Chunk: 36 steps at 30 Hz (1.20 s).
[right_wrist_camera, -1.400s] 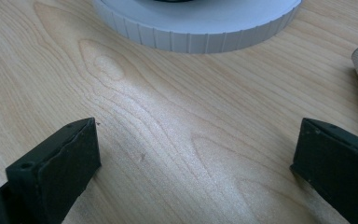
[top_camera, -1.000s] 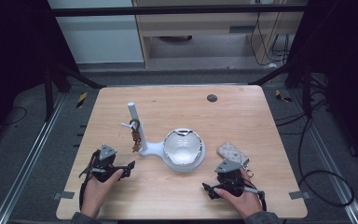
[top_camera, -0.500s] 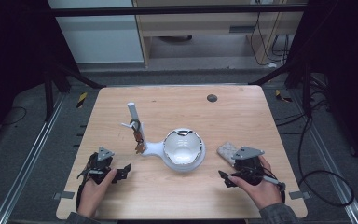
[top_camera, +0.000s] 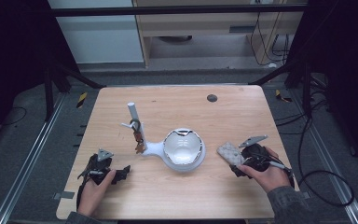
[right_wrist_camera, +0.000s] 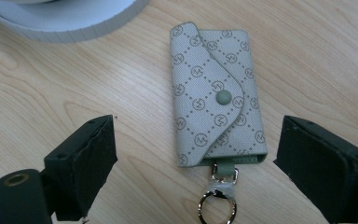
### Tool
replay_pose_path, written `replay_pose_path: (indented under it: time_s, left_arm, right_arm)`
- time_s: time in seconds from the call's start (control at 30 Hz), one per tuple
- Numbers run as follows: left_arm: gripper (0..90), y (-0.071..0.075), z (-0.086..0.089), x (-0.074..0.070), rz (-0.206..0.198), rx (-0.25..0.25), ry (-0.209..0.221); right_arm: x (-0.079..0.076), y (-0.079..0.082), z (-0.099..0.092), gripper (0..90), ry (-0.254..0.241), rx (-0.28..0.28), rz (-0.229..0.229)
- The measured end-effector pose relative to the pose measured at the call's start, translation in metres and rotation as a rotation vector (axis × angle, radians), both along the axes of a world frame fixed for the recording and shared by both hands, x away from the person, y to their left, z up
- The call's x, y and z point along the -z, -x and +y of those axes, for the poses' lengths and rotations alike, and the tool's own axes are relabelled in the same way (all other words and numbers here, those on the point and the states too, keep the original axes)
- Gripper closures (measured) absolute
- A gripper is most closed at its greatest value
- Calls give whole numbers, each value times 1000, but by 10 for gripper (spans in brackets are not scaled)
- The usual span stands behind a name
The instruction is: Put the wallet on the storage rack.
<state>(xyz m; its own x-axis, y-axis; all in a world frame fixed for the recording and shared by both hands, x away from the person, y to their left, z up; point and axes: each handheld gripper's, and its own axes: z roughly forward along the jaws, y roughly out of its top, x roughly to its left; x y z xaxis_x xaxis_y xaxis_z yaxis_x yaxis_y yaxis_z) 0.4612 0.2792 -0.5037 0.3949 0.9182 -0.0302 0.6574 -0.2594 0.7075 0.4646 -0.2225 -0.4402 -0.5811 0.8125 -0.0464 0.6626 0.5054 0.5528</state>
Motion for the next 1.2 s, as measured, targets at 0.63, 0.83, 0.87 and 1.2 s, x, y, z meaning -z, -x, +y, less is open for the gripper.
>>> replay_pose_path:
  time_s: [0.63,0.83,0.87,1.2]
  left_arm:
    - [11,-1,-4,5,-28,25,-40]
    - [6,-2,-4,5,-27,30,-45]
    - [5,-2,-4,5,-27,32,-46]
    - [4,-2,-5,5,-29,37,-46]
  right_arm:
    - [15,-37,1,179,54,-5,153]
    - [21,-40,-2,196,41,8,166]
    - [22,-41,-3,198,37,16,171]
    - [31,-44,-6,227,36,20,191]
